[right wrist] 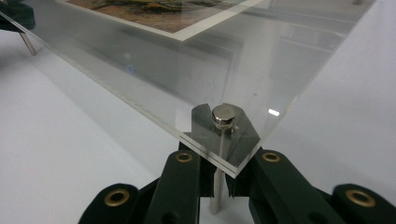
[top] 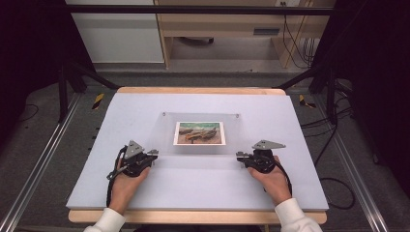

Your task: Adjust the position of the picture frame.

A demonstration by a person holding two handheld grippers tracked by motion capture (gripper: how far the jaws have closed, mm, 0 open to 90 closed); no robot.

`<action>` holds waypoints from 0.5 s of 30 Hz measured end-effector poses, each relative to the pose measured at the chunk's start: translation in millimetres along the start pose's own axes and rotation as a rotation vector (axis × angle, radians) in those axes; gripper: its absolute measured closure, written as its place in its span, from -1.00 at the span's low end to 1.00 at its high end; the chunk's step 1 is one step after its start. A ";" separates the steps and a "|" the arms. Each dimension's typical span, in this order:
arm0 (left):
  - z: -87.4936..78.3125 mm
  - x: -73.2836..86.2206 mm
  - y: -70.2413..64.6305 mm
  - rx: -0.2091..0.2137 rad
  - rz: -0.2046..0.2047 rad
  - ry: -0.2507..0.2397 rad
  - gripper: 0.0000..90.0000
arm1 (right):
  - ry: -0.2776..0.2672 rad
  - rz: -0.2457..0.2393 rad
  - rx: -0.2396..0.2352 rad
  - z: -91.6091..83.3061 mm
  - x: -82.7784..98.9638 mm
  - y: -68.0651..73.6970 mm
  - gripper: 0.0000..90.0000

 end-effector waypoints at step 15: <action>-11.9 -0.7 0.2 -0.012 0.027 0.005 0.02 | 0.060 -0.038 0.007 -15.3 4.8 4.2 -0.10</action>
Point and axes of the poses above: each handheld gripper's, and its own axes: z roughly forward along the jaws, x roughly out of its underside, y roughly to its left, the point moved 1 cm from there along z, roughly forward along the jaws, and after that the axes turned 8 degrees about -y, right-handed, at the moved point
